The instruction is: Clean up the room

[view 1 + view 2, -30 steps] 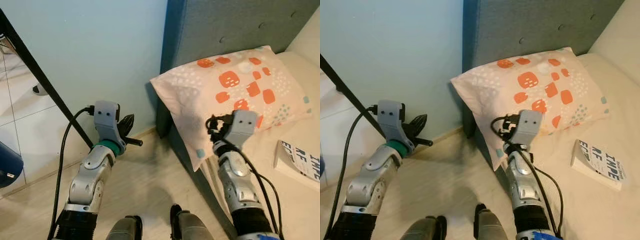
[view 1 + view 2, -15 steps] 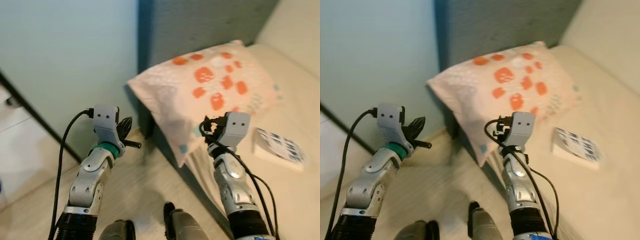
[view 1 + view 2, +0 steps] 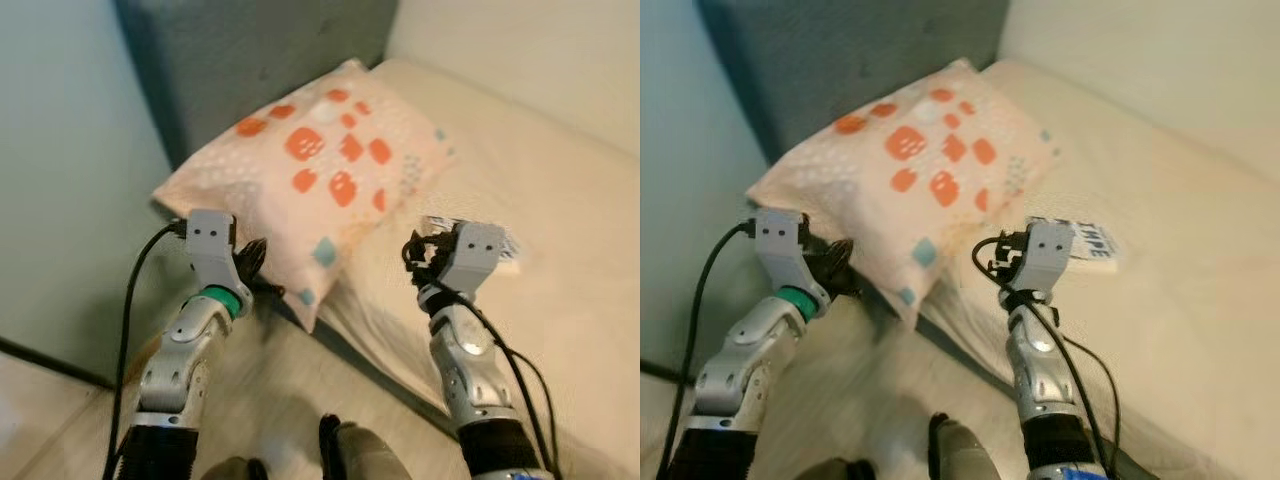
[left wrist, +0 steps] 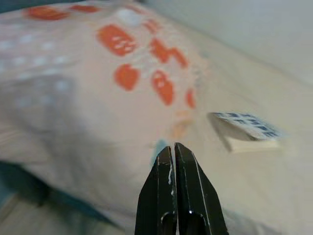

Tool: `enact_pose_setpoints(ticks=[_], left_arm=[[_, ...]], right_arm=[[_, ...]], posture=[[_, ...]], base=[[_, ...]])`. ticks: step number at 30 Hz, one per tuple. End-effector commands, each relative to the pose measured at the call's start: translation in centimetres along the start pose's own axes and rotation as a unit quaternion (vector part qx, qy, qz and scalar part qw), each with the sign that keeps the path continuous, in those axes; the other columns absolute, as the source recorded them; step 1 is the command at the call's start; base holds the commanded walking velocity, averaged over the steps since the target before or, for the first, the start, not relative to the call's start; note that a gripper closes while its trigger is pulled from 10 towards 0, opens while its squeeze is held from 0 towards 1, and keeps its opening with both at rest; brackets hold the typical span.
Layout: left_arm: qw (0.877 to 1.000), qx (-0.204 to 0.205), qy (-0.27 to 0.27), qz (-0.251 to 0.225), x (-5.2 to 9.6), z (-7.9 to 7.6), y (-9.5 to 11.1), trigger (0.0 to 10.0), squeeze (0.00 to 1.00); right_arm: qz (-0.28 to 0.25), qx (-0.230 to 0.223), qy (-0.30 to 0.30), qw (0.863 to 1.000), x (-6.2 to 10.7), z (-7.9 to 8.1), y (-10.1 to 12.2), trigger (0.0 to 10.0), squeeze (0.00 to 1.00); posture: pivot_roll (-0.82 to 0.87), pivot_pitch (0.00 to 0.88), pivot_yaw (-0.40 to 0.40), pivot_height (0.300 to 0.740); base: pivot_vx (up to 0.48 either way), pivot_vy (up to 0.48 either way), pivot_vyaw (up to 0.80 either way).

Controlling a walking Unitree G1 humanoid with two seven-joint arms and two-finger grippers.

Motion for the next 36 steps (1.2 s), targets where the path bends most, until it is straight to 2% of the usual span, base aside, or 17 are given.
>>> enact_pose_setpoints(ticks=[1,21,25,26,27,28,29,30,31,32,34,36], left_arm=[[1.000,-0.009,0.006,0.007,0.2,0.3,-0.4,10.0,0.00],[1.000,-0.018,0.004,-0.002,-0.1,0.2,-0.1,10.0,0.00],[0.999,-0.037,0.013,0.001,0.1,0.6,-0.5,10.0,0.00],[0.997,-0.057,0.057,-0.001,0.3,2.0,-0.9,10.0,0.00],[0.997,-0.057,0.057,-0.001,0.3,2.0,-0.9,10.0,0.00],[0.992,-0.077,0.102,-0.003,0.6,3.3,-1.3,10.0,0.00],[0.992,-0.077,0.102,-0.003,0.6,3.3,-1.3,10.0,0.00],[0.985,-0.098,0.143,-0.004,0.9,4.5,-1.5,10.0,0.00],[0.970,-0.122,0.209,-0.007,2.0,6.4,-1.9,10.0,0.00],[0.970,-0.122,0.209,-0.007,2.0,6.4,-1.9,10.0,0.00],[0.960,-0.129,0.250,-0.008,3.0,7.6,-2.1,10.0,0.00],[0.958,-0.123,0.257,0.000,3.3,7.8,-2.6,10.0,0.00]], right_arm=[[0.018,-0.006,-0.005,1.000,0.4,-0.1,-0.9,10.0,0.00],[0.014,-0.002,0.003,1.000,0.2,-0.1,-0.7,10.0,0.00],[0.014,0.001,0.012,1.000,0.1,0.1,-0.7,10.0,0.00],[0.015,0.003,0.023,1.000,0.1,0.4,-0.8,10.0,0.00],[0.015,0.003,0.023,1.000,0.1,0.4,-0.8,10.0,0.00],[0.016,0.004,0.033,0.999,0.1,0.8,-0.9,10.0,0.00],[0.016,0.004,0.033,0.999,0.1,0.8,-0.9,10.0,0.00],[0.017,0.004,0.043,0.999,0.1,1.1,-1.0,10.0,0.00],[0.022,0.004,0.064,0.998,0.1,1.7,-1.2,10.0,0.00],[0.022,0.004,0.064,0.998,0.1,1.7,-1.2,10.0,0.00],[0.028,0.003,0.085,0.996,0.1,2.2,-1.5,10.0,0.00],[0.031,0.002,0.109,0.994,0.0,2.9,-1.6,10.0,0.00]], posture=[[-0.03,0.127,-0.002,0.740],[-0.03,0.112,-0.008,0.740],[-0.03,0.107,-0.009,0.740],[-0.03,0.104,-0.015,0.740],[-0.03,0.104,-0.015,0.740],[-0.03,0.104,-0.015,0.740],[-0.03,0.104,-0.015,0.740],[-0.03,0.103,-0.020,0.740],[-0.01,0.104,-0.035,0.740],[-0.01,0.104,-0.035,0.740],[0.00,0.106,-0.046,0.740],[0.00,0.106,-0.046,0.740]], base=[[0.000,0.000,-0.80],[0.000,0.000,-0.79],[0.000,0.000,-0.79],[0.000,0.000,-0.79],[0.000,0.000,-0.79],[0.000,0.000,-0.79],[0.000,0.000,-0.79],[0.000,0.000,-0.80],[0.000,0.000,-0.79],[0.000,0.000,-0.79],[0.000,0.000,-0.79],[0.000,0.000,-0.79]])
Point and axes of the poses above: a point about 5 cm out from each wrist's last joint towards the gripper, its own x axis pointing back from the gripper into the wrist, its own y axis along the axis of the wrist's last joint, z = x × y, the point moved 1 cm from there along -x, pointing out of the wrist towards the gripper, and after that the axes turned 3 degrees about x, right-handed, at the moved point
